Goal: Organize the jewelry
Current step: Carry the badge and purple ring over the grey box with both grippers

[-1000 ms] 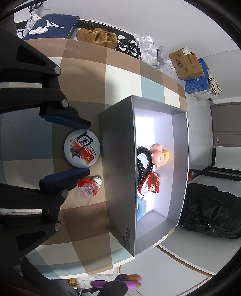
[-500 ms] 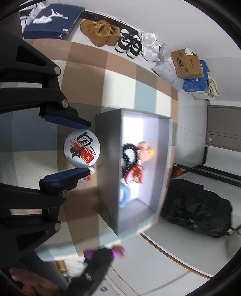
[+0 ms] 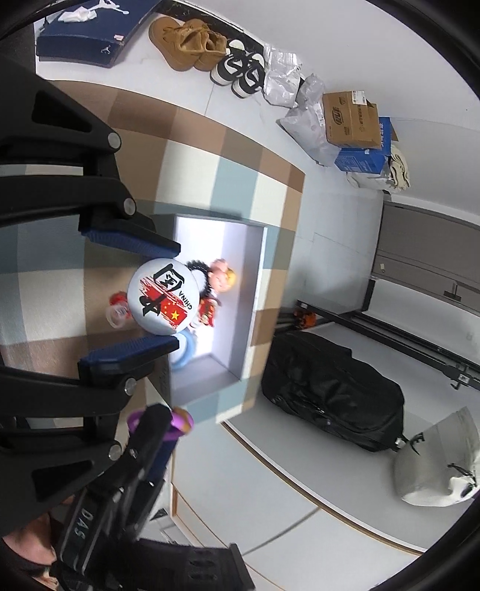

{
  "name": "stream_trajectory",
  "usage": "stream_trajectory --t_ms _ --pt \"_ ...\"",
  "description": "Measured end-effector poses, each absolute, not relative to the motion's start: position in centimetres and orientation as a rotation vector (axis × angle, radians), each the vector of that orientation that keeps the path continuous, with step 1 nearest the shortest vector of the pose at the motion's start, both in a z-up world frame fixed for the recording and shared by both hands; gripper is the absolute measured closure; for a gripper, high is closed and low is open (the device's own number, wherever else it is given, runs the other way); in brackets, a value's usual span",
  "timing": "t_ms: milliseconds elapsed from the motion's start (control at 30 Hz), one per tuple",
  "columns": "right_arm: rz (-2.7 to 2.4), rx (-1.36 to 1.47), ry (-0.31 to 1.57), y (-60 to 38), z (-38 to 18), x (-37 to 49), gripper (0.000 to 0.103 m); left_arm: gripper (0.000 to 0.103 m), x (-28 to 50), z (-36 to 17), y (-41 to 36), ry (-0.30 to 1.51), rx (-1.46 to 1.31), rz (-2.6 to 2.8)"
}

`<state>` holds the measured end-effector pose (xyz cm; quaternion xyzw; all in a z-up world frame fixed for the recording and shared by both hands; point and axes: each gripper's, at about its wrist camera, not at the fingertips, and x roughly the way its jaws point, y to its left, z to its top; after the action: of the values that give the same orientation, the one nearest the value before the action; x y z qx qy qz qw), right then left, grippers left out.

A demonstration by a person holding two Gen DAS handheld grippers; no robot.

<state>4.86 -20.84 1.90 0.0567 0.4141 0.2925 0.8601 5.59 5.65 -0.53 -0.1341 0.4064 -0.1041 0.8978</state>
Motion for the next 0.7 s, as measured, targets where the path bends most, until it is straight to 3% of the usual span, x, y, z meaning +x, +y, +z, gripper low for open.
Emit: stream_trajectory --t_ms 700 --pt "0.572 0.115 0.855 -18.8 2.6 10.0 0.051 0.065 10.0 0.0 6.0 0.834 -0.335 -0.212"
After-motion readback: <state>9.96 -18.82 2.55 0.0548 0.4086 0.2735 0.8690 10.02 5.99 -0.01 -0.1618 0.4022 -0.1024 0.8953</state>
